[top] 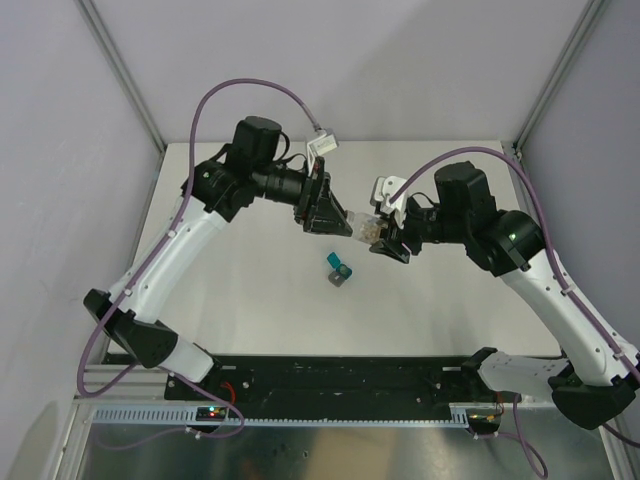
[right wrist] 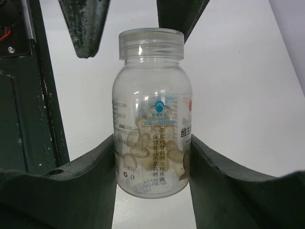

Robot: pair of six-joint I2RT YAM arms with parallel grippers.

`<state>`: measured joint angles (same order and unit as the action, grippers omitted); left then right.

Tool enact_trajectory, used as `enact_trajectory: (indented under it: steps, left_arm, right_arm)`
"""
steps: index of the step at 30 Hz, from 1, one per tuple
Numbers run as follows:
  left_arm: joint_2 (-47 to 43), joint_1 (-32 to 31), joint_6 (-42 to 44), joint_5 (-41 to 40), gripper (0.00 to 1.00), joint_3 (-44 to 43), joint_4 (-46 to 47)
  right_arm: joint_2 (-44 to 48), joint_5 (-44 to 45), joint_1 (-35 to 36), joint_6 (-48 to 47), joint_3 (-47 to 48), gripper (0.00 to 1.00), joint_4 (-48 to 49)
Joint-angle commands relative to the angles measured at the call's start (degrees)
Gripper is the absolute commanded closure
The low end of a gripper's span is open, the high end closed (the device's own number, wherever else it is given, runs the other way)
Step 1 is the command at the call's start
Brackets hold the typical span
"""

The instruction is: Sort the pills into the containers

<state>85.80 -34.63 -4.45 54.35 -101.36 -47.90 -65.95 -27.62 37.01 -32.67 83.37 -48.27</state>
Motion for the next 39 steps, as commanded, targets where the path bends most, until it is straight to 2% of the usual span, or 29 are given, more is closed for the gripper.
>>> enact_trajectory:
  steps: [1,13,25,31,39]
  left_arm:
    - [0.7,0.1,-0.9,3.9,0.35,-0.3,1.2]
    - [0.9,-0.3,1.5,5.1,0.65,0.7,1.2]
    - [-3.4,-3.3,12.0,6.1,0.97,5.3,1.3]
    - [-6.9,-6.5,17.6,2.4,1.0,8.3,1.3]
    - [-10.8,-10.4,22.2,-0.7,0.95,11.3,1.4]
  right_arm:
    - [0.9,0.8,0.3,1.0,1.4,1.0,3.0]
    - [0.2,-3.9,-1.1,2.8,1.3,1.0,2.7]
    - [-2.4,-17.2,-7.0,8.1,1.0,1.0,3.1]
    - [-3.9,-25.5,-9.8,10.1,0.5,1.0,2.9]
    - [-6.7,-35.2,-11.4,9.4,0.3,1.0,0.0]
